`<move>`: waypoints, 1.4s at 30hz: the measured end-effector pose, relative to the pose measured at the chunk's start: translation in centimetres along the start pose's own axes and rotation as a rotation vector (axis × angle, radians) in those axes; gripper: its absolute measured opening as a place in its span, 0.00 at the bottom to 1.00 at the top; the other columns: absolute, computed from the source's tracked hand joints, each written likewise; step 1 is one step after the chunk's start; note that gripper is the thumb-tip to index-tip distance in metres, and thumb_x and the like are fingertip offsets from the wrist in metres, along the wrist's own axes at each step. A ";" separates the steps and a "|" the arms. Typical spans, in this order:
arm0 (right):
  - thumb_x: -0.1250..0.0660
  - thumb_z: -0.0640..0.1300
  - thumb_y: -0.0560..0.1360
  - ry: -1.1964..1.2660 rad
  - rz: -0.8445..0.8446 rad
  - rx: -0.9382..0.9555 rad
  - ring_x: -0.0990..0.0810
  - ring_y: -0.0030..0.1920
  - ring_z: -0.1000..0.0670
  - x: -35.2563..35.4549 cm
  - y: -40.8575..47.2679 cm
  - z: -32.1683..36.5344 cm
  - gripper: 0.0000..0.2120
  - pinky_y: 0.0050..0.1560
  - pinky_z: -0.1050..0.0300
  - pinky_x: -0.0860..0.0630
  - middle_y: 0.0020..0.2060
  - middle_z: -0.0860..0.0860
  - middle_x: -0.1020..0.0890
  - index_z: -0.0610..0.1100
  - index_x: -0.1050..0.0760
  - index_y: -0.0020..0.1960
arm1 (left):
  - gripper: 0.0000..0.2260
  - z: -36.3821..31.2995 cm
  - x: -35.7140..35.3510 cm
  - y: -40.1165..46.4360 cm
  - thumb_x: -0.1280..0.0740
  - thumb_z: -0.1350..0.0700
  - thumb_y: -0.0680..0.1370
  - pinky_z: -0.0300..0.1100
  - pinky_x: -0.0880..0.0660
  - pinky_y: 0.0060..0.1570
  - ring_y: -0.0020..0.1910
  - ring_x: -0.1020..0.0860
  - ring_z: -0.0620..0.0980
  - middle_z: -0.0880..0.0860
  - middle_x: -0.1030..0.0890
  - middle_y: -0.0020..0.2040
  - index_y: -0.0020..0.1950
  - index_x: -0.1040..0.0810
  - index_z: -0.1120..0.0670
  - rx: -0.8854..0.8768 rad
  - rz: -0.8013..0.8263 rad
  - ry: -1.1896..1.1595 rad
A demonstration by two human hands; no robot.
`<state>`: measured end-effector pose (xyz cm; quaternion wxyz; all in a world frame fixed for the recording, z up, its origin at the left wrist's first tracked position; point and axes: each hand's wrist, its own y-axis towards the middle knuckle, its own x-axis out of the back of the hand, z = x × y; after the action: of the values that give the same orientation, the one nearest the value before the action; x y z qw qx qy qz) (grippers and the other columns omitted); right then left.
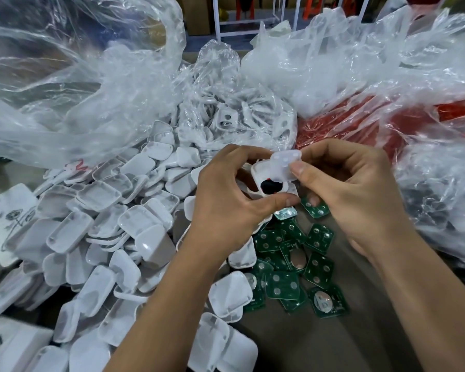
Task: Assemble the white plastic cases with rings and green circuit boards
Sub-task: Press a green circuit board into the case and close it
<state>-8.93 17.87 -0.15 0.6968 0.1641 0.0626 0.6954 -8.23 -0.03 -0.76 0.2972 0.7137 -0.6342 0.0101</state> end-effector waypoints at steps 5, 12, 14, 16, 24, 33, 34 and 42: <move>0.20 0.41 0.71 0.008 -0.016 -0.002 0.20 0.29 0.56 -0.3 -0.1 0.0 0.05 0.32 0.65 0.23 0.37 0.49 0.13 0.46 0.14 0.46 | 0.26 0.2 -0.1 0.0 0.14 0.45 0.62 0.33 0.24 0.39 0.42 0.19 0.42 0.44 0.19 0.50 0.57 0.17 0.47 -0.002 0.002 0.046; 0.21 0.37 0.73 0.023 -0.008 -0.004 0.22 0.26 0.58 -0.9 -0.3 -0.1 0.05 0.29 0.69 0.27 0.30 0.54 0.16 0.46 0.14 0.41 | 0.26 0.2 -0.1 -0.1 0.15 0.44 0.62 0.31 0.25 0.41 0.44 0.20 0.41 0.43 0.19 0.50 0.57 0.17 0.47 -0.024 0.008 0.079; 0.21 0.37 0.73 0.032 -0.018 -0.012 0.23 0.24 0.59 -1.1 -0.4 -0.1 0.05 0.27 0.70 0.28 0.28 0.55 0.17 0.44 0.15 0.41 | 0.26 0.1 -0.2 -0.1 0.15 0.43 0.62 0.30 0.25 0.42 0.44 0.20 0.41 0.43 0.19 0.50 0.57 0.17 0.46 -0.026 0.004 0.088; 0.22 0.35 0.73 0.070 -0.024 -0.038 0.22 0.23 0.59 -1.3 -0.5 -0.1 0.05 0.26 0.71 0.29 0.27 0.56 0.18 0.41 0.15 0.40 | 0.26 0.1 -0.2 -0.1 0.15 0.43 0.62 0.30 0.25 0.42 0.44 0.20 0.40 0.42 0.19 0.49 0.57 0.17 0.46 -0.028 0.001 0.096; 0.20 0.39 0.73 0.067 -0.058 -0.105 0.17 0.28 0.54 -1.7 -0.6 -0.5 0.06 0.28 0.65 0.25 0.32 0.48 0.14 0.46 0.15 0.38 | 0.25 0.0 -0.3 -0.2 0.15 0.45 0.63 0.30 0.26 0.40 0.44 0.20 0.40 0.42 0.18 0.48 0.56 0.17 0.47 -0.049 -0.006 0.098; 0.20 0.41 0.72 0.028 -0.087 -0.125 0.24 0.26 0.54 -1.7 -0.4 -1.0 0.11 0.25 0.65 0.30 0.29 0.52 0.19 0.46 0.21 0.37 | 0.25 -0.1 -0.3 -0.2 0.15 0.45 0.63 0.28 0.28 0.44 0.47 0.20 0.41 0.42 0.18 0.49 0.56 0.16 0.49 -0.101 -0.018 0.107; 0.20 0.40 0.72 0.060 -0.073 -0.162 0.24 0.27 0.53 -1.6 -0.4 -1.0 0.10 0.25 0.63 0.30 0.31 0.50 0.17 0.46 0.21 0.39 | 0.25 -0.1 -0.3 -0.2 0.15 0.45 0.63 0.29 0.28 0.44 0.47 0.20 0.41 0.43 0.18 0.49 0.56 0.16 0.49 -0.103 -0.016 0.103; 0.24 0.38 0.76 0.229 0.037 -0.305 0.30 0.25 0.47 -1.2 -0.2 -1.1 0.04 0.24 0.59 0.33 0.38 0.40 0.14 0.39 0.17 0.44 | 0.28 0.0 -0.1 -0.2 0.14 0.49 0.63 0.51 0.17 0.46 0.48 0.16 0.52 0.47 0.16 0.52 0.60 0.19 0.47 0.034 0.109 -0.119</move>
<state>-9.13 16.85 -1.40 0.6891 -0.0225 0.0326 0.7236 -8.03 0.10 -0.89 0.2457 0.6825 -0.6883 -0.0054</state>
